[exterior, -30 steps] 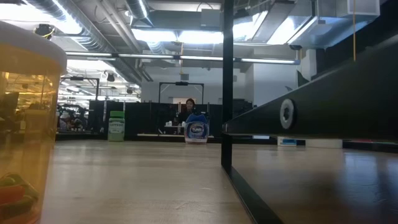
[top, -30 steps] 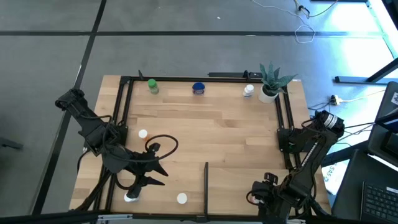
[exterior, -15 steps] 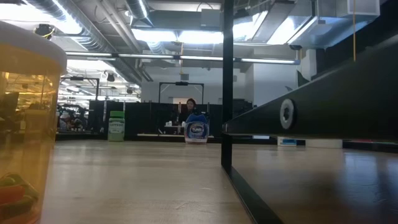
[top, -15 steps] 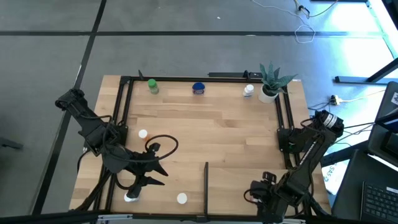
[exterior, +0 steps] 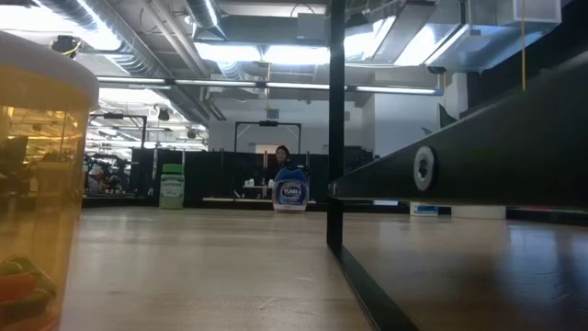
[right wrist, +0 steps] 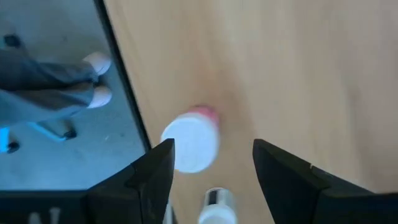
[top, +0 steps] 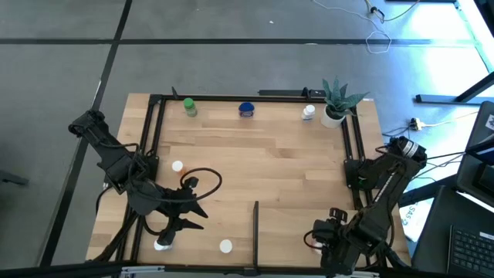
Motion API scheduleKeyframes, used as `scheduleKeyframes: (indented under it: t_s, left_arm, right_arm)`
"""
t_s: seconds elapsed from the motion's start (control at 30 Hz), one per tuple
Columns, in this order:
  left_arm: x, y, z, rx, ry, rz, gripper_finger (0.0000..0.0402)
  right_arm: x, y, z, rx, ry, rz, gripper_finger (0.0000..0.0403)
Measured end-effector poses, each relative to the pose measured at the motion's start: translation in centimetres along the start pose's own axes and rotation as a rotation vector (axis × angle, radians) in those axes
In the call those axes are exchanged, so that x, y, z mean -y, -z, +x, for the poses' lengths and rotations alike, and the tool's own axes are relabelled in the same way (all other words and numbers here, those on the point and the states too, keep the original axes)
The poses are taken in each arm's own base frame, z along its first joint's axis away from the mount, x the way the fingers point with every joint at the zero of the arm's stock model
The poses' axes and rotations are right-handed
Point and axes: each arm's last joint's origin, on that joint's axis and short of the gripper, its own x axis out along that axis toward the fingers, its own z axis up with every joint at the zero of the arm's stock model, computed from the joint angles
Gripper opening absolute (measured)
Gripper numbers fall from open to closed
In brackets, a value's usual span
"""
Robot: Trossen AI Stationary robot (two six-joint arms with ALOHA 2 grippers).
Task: Pick and place medicine bottles onto shelf by color
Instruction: Put the bottom left white pill bottle onto the shelf
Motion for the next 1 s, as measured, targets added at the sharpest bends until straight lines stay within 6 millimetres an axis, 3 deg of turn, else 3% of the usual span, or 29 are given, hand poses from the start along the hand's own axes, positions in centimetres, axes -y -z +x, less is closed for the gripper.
scheduleKeyframes:
  t_s: [0.23,0.5,0.8,1.0]
  left_arm:
    - [0.0,0.1,0.0,-0.009,-0.004,-0.059,0.0144]
    - [0.1,1.5,-0.3,-0.124,-0.050,-0.214,0.0144]
    - [1.3,2.8,-1.0,-0.213,-0.031,-0.408,0.0144]
    - [2.4,4.2,-1.9,-0.296,-0.056,-0.572,0.0144]
  right_arm:
    - [0.2,-1.3,-3.2,0.166,0.079,0.003,0.0218]
    - [0.4,-3.9,-7.0,0.403,0.111,-0.062,0.0218]
    - [1.0,-7.0,-9.9,0.539,0.154,-0.186,0.0218]
    - [1.6,-8.4,-10.8,0.656,0.262,-0.254,0.0218]
